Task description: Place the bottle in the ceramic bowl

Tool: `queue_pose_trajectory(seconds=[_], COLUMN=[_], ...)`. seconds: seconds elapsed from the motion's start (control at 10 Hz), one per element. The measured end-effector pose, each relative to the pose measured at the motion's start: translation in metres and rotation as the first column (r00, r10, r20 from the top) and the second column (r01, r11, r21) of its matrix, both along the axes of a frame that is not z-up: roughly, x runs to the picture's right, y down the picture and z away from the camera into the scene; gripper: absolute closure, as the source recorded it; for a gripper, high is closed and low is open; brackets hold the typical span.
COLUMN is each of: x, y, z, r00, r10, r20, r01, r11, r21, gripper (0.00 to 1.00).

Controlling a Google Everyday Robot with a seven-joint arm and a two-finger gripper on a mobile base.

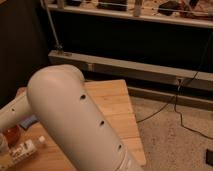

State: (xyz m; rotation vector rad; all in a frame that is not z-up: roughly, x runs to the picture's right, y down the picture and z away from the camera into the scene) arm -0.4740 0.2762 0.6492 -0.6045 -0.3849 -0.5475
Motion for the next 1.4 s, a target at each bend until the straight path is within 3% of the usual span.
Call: queue_pose_trajectory(seconds=[0.4, 0.7, 0.9, 1.1, 1.4], x=[-0.005, -0.017, -0.032, -0.053, -0.073], y=[-0.042, -0.056, -0.066, -0.080, -0.085], z=[-0.030, -0.029, -0.025, -0.021, -0.013], r00=[0.999, 0.999, 0.998, 0.998, 0.996], r10=[0.020, -0.008, -0.033, -0.057, -0.094], r20=[0.050, 0.054, 0.047, 0.038, 0.007], r01=[-0.023, 0.001, 0.024, 0.047, 0.088], r11=[0.9965, 0.9915, 0.9847, 0.9722, 0.9558], r21=[0.080, 0.130, 0.173, 0.229, 0.281], gripper=[1.00, 1.00, 1.00, 1.00, 0.99])
